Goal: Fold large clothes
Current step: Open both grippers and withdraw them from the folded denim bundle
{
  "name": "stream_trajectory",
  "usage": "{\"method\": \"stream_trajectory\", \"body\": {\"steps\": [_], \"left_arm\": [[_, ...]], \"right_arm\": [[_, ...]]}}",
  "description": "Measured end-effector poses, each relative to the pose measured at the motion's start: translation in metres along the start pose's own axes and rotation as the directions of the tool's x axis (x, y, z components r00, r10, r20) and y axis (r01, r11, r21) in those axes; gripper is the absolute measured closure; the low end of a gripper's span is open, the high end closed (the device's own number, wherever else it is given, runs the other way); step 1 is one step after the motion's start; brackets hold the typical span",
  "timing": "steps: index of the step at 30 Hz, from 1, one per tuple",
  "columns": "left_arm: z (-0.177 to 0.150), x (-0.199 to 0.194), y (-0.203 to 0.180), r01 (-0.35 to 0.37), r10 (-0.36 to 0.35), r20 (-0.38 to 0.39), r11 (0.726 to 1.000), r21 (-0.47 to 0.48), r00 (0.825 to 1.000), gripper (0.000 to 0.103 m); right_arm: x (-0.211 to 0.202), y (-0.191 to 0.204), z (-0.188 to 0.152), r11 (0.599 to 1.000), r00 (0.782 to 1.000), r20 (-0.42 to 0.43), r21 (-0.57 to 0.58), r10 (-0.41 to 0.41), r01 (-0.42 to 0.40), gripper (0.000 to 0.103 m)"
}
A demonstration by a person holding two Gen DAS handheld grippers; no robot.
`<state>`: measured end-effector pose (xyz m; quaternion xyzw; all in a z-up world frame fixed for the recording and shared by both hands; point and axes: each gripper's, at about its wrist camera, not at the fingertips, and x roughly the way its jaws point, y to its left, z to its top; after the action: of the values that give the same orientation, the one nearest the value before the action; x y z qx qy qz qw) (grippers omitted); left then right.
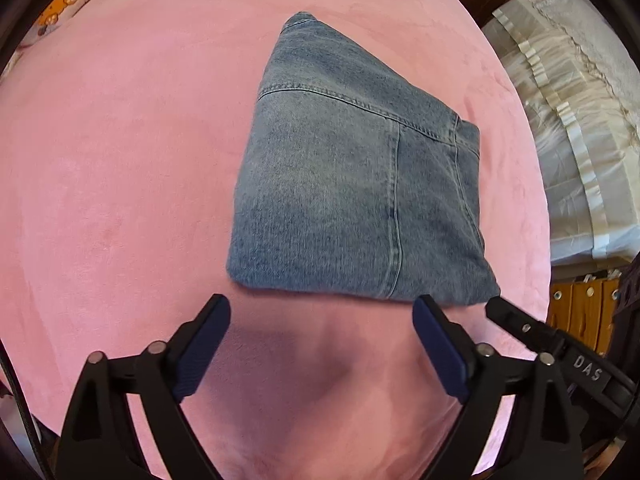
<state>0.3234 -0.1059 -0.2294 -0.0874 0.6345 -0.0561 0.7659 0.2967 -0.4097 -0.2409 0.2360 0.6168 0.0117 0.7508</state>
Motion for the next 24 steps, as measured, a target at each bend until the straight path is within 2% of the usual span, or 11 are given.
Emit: {"method": "stream_trajectory", "body": {"steps": [2,4,5,9,13,18,24], "left_arm": [[-0.001,-0.004,-0.002,-0.022,0.022,0.001,1.000,0.017,1.000,0.006],[-0.001,-0.008,-0.004,-0.041,0.041,0.013,0.999,0.035,0.999,0.004],[-0.001,-0.010,-0.005,-0.046,0.046,0.014,0.998,0.043,0.999,0.003],[0.002,-0.014,-0.009,-0.070,0.069,0.017,0.995,0.068,0.997,0.001],[0.005,-0.015,-0.013,-0.083,0.082,0.019,0.994,0.070,0.996,0.001],[0.004,-0.014,-0.014,-0.061,0.060,0.021,0.997,0.049,0.998,0.001],[0.004,-0.013,-0.013,-0.079,0.078,0.033,0.996,0.036,0.996,0.001]], "right_arm": [[-0.004,0.000,0.000,0.999,0.999,0.001,-0.023,-0.035,0.035,0.040],[-0.006,0.002,-0.002,0.996,0.997,0.000,-0.058,-0.072,0.072,0.026],[-0.006,0.002,-0.003,0.994,0.997,-0.002,-0.069,-0.080,0.080,0.023],[-0.008,0.001,-0.007,0.992,0.996,-0.012,-0.086,-0.093,0.092,0.022],[-0.009,0.000,-0.007,0.994,0.996,-0.017,-0.078,-0.082,0.081,0.015],[-0.009,-0.002,-0.007,0.991,0.995,-0.019,-0.092,-0.099,0.097,0.014],[-0.007,-0.006,-0.005,0.991,0.995,-0.024,-0.094,-0.096,0.093,0.014]]}}
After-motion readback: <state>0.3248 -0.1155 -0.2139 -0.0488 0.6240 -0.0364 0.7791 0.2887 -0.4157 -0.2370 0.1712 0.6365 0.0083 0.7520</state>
